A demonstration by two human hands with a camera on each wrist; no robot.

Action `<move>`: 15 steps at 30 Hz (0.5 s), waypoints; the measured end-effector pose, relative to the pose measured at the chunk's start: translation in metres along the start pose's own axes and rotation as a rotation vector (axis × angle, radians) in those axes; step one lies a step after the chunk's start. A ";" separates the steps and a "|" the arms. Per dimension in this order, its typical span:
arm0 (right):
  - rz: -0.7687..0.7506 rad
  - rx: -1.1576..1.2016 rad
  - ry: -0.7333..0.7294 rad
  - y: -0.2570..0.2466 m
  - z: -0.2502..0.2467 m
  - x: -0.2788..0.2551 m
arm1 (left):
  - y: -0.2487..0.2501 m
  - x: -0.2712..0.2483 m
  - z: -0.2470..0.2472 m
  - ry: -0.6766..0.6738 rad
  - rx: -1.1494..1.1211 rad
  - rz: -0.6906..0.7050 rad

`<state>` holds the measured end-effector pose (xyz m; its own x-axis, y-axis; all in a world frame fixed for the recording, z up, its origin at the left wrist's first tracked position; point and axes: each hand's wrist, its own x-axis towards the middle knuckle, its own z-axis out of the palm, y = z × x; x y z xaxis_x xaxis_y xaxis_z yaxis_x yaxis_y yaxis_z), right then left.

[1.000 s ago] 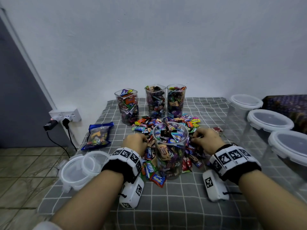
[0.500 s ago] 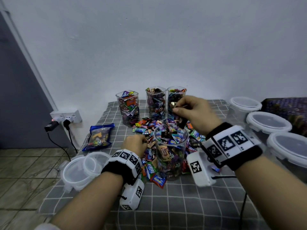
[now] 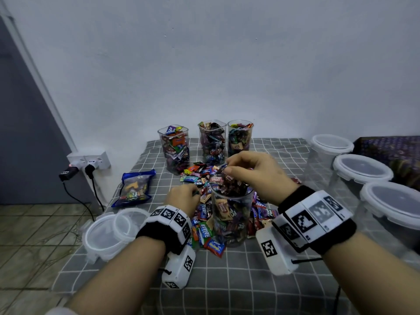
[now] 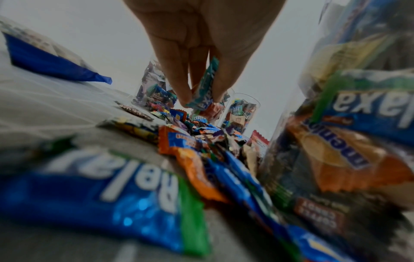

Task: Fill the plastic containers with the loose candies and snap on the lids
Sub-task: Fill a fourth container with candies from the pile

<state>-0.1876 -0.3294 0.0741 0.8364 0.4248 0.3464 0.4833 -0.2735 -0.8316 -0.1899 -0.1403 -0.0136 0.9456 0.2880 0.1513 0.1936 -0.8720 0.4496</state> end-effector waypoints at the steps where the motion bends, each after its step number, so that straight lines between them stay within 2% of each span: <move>1: -0.004 -0.002 0.034 0.001 -0.001 -0.002 | 0.000 0.000 -0.001 -0.001 -0.013 0.001; 5: 0.062 0.025 0.112 0.008 -0.008 -0.012 | 0.001 -0.004 -0.007 0.036 -0.063 -0.003; 11: 0.259 0.118 -0.134 0.036 -0.009 -0.022 | 0.005 -0.013 -0.025 0.134 -0.286 -0.008; 15: 0.260 0.281 -0.219 0.049 0.002 -0.024 | 0.015 -0.014 -0.049 0.184 -0.513 0.012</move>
<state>-0.1842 -0.3511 0.0242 0.8319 0.5538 0.0348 0.1495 -0.1633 -0.9752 -0.2126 -0.1385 0.0341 0.8767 0.3841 0.2895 -0.0124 -0.5837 0.8119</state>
